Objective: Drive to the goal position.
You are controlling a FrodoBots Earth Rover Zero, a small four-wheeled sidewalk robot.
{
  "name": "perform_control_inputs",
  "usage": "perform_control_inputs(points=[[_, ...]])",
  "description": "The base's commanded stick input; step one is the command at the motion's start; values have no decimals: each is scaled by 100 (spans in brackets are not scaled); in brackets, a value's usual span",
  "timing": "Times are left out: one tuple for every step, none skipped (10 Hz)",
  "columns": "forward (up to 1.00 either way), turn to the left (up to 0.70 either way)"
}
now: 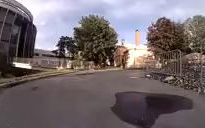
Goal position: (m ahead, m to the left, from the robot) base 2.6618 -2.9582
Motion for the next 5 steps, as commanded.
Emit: perform_control_inputs(points=[[45,0],[45,0],[45,0],[45,0],[45,0]])
